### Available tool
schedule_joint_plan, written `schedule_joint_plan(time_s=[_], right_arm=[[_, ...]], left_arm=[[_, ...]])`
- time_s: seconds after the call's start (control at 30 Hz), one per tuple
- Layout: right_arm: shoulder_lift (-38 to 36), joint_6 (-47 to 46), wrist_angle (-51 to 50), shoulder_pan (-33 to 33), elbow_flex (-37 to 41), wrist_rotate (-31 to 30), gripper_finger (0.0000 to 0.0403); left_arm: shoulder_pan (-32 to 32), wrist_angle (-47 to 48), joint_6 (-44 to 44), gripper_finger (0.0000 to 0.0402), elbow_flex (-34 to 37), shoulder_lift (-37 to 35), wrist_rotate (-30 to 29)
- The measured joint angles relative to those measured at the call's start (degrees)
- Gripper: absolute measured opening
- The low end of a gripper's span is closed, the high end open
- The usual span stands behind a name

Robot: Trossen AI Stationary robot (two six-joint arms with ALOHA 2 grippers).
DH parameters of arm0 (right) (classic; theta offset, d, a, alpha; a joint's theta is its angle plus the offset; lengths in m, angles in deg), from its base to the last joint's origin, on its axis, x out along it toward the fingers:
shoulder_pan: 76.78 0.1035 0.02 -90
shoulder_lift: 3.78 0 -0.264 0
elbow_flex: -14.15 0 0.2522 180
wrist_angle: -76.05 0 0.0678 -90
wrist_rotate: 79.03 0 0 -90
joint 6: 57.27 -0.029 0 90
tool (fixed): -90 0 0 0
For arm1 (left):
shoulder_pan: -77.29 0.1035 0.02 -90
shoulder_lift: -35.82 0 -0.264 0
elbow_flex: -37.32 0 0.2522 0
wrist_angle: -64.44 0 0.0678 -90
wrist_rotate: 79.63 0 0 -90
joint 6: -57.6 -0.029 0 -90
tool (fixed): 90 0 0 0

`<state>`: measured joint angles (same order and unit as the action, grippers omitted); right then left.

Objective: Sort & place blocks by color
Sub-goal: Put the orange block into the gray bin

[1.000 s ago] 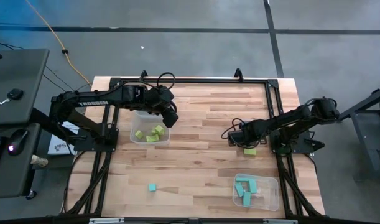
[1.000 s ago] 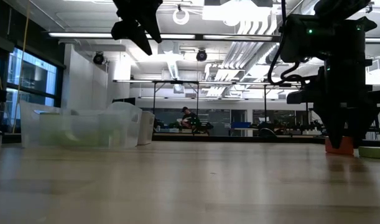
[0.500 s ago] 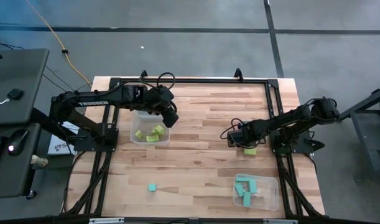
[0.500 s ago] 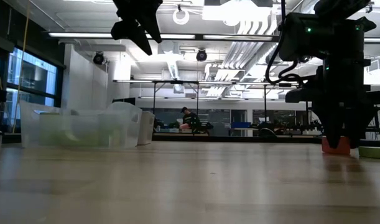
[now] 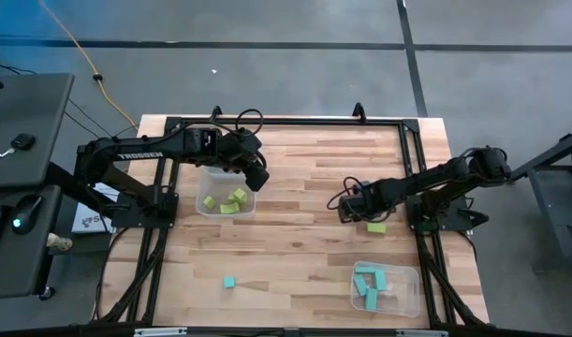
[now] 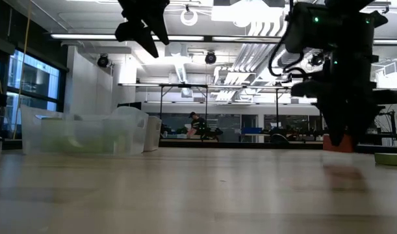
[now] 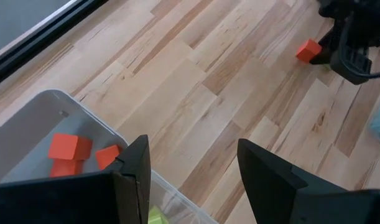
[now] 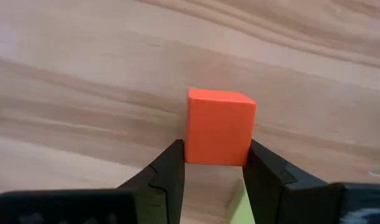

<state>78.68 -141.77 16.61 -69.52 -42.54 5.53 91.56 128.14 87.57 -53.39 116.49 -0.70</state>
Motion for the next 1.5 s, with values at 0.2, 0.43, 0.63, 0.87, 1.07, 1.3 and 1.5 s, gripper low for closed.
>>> schedule_joint_plan(time_s=[0.2,0.43,0.63,0.87,1.07,1.3,1.5], right_arm=[[-0.04,3.62,-0.33,0.00,-2.80,-0.70,0.0112],[-0.04,7.47,-0.37,0.00,-5.96,-2.56,0.0112],[-0.04,11.57,-0.36,0.00,-9.98,-3.90,0.0112],[-0.07,16.49,-0.37,0.00,-15.30,-7.03,0.0112],[-0.07,21.73,-0.32,0.00,-19.70,-8.84,0.0112],[-0.07,31.28,0.55,0.00,-25.00,-9.08,0.0112],[-0.07,42.30,4.17,-0.02,-28.42,-7.54,0.0112]], left_arm=[[0.00,0.00,1.71,0.0168,0.00,0.00,0.05],[0.01,-0.27,5.90,0.0168,-0.02,0.00,3.19],[0.01,-0.62,7.40,0.0168,0.00,0.00,7.11],[0.01,-4.73,7.59,0.0168,-0.01,0.00,13.79],[0.01,-8.97,3.48,0.0168,-0.02,0.00,17.23],[-0.05,-10.27,-11.86,0.0168,-0.02,0.00,19.66],[-0.47,-11.14,-19.63,0.0168,-0.02,0.00,19.76]])
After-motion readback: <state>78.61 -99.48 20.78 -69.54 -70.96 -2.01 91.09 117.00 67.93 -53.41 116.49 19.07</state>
